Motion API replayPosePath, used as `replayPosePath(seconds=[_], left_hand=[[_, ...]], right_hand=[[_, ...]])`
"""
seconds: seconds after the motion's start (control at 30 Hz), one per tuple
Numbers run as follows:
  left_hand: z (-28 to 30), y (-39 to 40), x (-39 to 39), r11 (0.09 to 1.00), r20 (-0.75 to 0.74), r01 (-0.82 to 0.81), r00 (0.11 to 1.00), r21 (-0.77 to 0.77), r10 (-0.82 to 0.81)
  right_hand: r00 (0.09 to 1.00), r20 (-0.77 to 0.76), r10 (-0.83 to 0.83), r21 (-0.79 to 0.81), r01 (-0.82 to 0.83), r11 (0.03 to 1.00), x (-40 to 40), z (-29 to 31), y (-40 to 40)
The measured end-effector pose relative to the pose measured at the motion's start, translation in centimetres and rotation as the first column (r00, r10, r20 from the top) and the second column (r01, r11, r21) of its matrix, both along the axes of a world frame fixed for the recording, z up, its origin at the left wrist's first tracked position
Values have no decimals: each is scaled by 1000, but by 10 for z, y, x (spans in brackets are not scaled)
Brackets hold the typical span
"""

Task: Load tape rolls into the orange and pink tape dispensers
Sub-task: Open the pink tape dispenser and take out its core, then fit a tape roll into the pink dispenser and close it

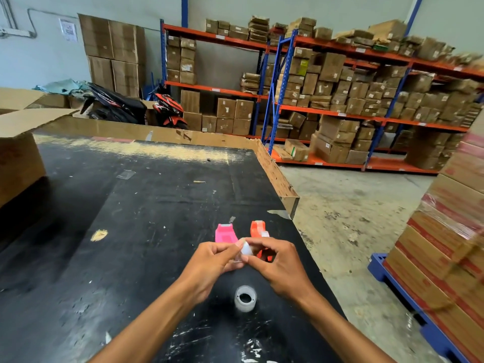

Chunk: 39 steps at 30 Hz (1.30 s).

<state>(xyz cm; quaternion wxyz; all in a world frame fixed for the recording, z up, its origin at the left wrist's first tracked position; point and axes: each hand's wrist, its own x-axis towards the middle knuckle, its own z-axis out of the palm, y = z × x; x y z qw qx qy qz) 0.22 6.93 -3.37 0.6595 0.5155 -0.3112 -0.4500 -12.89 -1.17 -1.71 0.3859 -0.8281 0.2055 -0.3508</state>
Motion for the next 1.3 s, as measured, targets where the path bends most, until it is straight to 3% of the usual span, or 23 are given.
replayPosePath(seconds=[0.13,0.3,0.47,0.63,0.7,0.83,0.9,1.07,1.23,1.3], left_hand=[[1,4,-1,997,-102,76,992,5,-75],[-8,10,-4,990,-104,84,992,112,-72],[-8,6,-13,991,-249,59,968,116,-28],[-1,11,-3,994,-261,48,965,100,-21],[-3,13,2,994,-260,18,966,109,11],[-8,19,11,992,-246,-22,968,122,52],[-10,22,12,991,-242,-40,968,130,71],[-9,28,12,983,-129,-111,983,146,130],[-10,34,14,982,-175,-156,969,108,173],[-10,38,14,978,-178,-174,965,112,192]], right_hand=[[1000,-25,5,53,-3,999,-17,8,-2],[973,-229,1,74,16,997,-30,-7,-8],[991,-130,-26,105,40,994,-19,-8,-1],[994,-90,-56,74,63,995,-23,-7,-1],[970,-224,-99,-13,98,995,-27,-11,-7],[759,-637,-133,-202,2,979,-35,-27,-11],[723,-679,-129,-223,-35,974,-35,-28,-8],[745,-659,-107,-211,-47,976,-25,-13,1],[624,-756,-198,-380,-172,909,-2,-20,18],[677,-716,-168,-360,-153,920,4,-22,15]])
